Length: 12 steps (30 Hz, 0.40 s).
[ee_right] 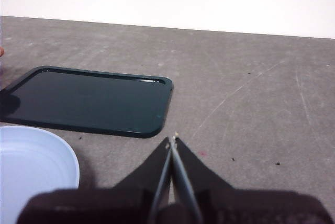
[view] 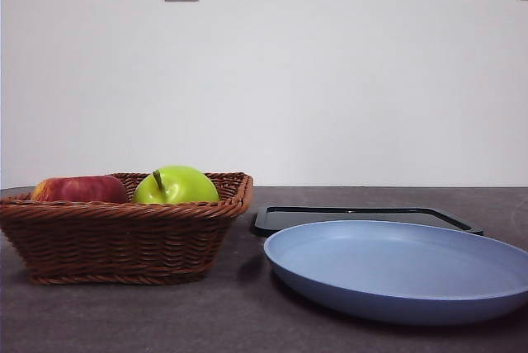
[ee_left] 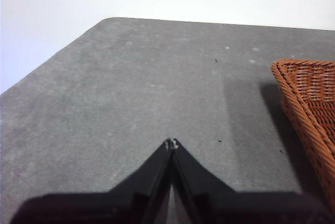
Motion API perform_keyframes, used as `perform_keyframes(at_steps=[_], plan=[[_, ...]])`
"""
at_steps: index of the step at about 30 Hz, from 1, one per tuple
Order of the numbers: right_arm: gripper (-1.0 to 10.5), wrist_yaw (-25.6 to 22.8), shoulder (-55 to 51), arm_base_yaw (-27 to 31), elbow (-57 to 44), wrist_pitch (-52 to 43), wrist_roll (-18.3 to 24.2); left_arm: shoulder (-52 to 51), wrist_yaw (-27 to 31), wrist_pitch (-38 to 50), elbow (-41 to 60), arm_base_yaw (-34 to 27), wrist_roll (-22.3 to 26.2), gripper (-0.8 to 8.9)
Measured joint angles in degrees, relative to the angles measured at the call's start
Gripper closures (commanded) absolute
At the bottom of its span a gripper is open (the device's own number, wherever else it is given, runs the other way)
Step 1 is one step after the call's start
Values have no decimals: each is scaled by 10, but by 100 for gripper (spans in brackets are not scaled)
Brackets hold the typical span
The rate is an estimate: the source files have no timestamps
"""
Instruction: Take the lemon from the basket,put the lemon in the plate,hand out the plate
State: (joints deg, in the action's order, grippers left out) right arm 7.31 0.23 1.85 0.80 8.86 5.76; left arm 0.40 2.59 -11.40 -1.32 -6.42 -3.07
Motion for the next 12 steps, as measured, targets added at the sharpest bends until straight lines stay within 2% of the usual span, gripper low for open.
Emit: perform_keyframes(at_steps=[4,6,8,12], plan=[[943,0,0,0,0,-3,-9,0,-15,1,0,0,-8,805],[943,1,0,0,0,-3,-33,0,-42,2,0,0,-30,805],[943,2,0,0,0,-3,-71,0,-80,4,0,0,-57,805],[943,2,0,0,0,-4,-187,0,-174,11,0,0,-93,805]])
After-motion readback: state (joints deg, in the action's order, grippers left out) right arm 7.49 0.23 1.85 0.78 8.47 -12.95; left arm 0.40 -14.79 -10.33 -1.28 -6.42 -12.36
